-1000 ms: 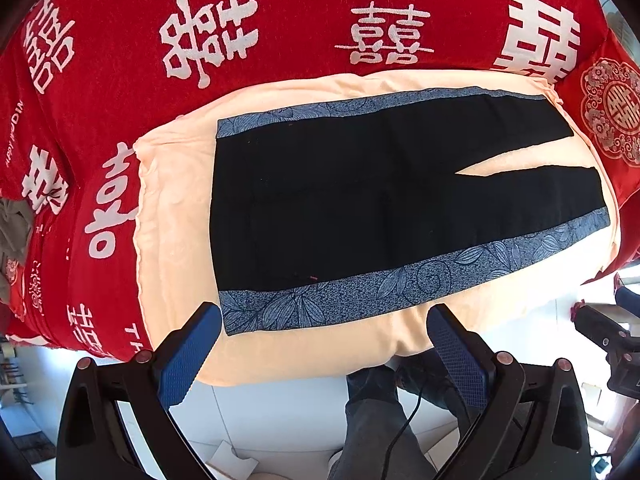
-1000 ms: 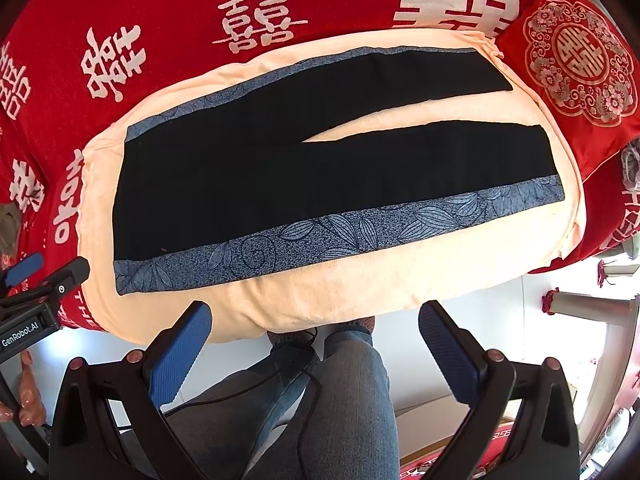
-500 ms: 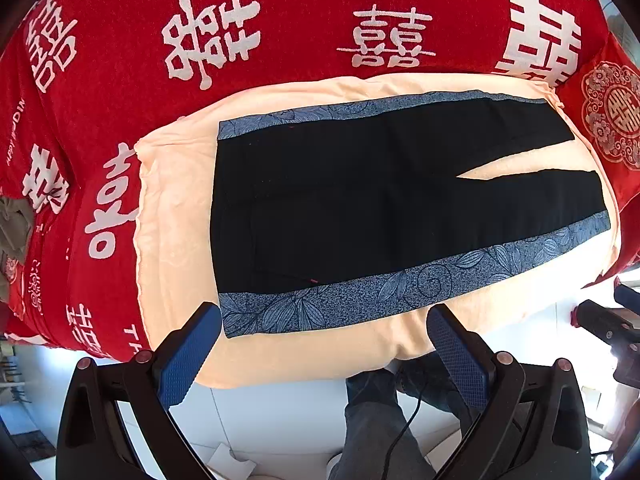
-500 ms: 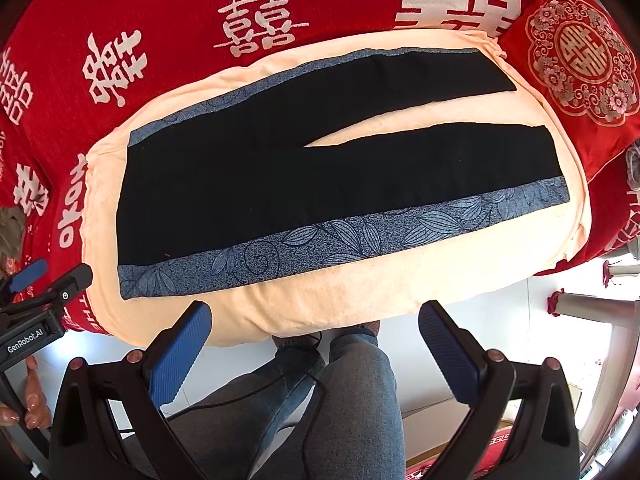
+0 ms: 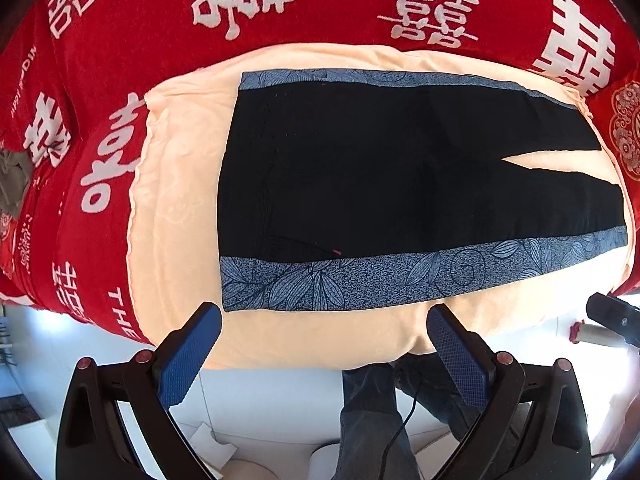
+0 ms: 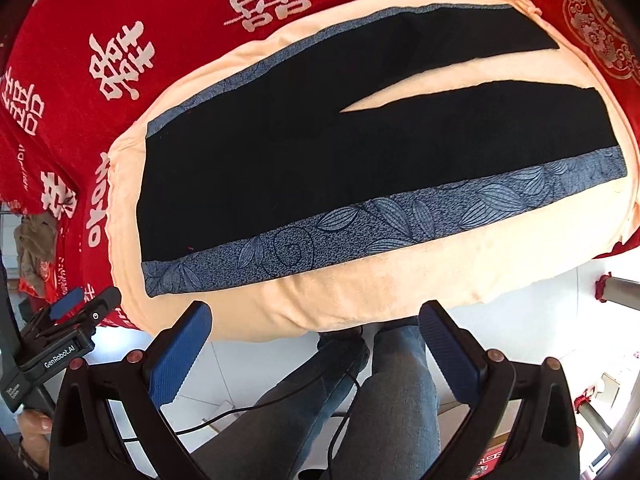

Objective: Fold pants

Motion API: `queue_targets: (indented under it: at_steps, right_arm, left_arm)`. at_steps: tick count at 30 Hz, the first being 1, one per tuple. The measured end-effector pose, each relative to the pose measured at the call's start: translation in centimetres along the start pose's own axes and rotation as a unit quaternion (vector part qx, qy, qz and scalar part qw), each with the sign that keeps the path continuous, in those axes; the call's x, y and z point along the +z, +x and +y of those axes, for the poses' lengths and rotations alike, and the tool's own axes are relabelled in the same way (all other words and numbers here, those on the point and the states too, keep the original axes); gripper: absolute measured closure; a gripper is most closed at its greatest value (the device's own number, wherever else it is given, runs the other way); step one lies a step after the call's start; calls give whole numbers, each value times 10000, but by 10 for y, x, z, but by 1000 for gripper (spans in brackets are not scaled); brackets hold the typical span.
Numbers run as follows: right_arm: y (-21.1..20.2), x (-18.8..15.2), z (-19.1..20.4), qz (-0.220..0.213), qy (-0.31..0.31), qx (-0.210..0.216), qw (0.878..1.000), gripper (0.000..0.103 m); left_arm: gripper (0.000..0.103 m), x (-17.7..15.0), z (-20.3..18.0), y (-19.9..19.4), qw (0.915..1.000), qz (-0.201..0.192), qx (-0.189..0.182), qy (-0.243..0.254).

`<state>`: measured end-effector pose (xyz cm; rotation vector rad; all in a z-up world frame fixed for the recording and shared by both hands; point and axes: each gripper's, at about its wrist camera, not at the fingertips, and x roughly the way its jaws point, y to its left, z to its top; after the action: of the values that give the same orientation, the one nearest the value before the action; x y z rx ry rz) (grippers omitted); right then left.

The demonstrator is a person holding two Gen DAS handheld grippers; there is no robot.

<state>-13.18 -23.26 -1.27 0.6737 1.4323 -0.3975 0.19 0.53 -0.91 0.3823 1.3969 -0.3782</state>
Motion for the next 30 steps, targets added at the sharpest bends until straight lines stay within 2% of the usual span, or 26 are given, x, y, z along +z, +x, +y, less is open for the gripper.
queue_targets:
  at_steps: [4, 8, 10, 11, 12, 14, 17, 23, 27, 28, 29, 30]
  right_arm:
    - [34, 4, -5, 219, 257, 669, 9972, 0]
    - [81, 3, -8, 515, 584, 1630, 9836, 0]
    - [107, 1, -6, 693, 646, 2009, 9750, 11]
    - [118, 0, -3, 787, 626, 2116, 9722, 27]
    - [132, -2, 0, 935, 583, 2219, 9688, 36]
    - [155, -7, 7, 1131, 497, 2356, 9640, 37]
    - [181, -13, 11, 1124, 402, 2471, 9616, 37]
    - [207, -14, 2, 851, 684, 2908, 9505, 37]
    - [213, -2, -1, 587, 1065, 3334, 9349, 39]
    - [215, 1, 0, 583, 1159, 3442, 9299, 47]
    - [213, 5, 0, 605, 1221, 3600, 9229, 77]
    - [209, 7, 2, 595, 1266, 3784, 9150, 93]
  left_arm:
    - [0, -3, 12, 27, 9991, 37, -234, -340]
    - [0, -8, 20, 58, 9973, 18, -501, -541]
    - [0, -12, 23, 69, 9962, -55, -644, -583]
    - [0, -14, 25, 75, 9953, -82, -729, -626]
    - [0, -17, 28, 81, 9937, -71, -873, -698]
    - [0, -20, 35, 91, 9894, -52, -1147, -893]
    - [0, -24, 45, 105, 9805, 0, -1522, -1242]
    - [0, -32, 49, 124, 9753, 62, -1629, -1492]
    - [0, -35, 50, 133, 9663, 127, -1946, -1679]
    - [0, -35, 50, 134, 9650, 146, -1994, -1699]
    - [0, -35, 48, 136, 9631, 157, -2058, -1726]
    - [0, -35, 47, 136, 9606, 155, -2135, -1770]
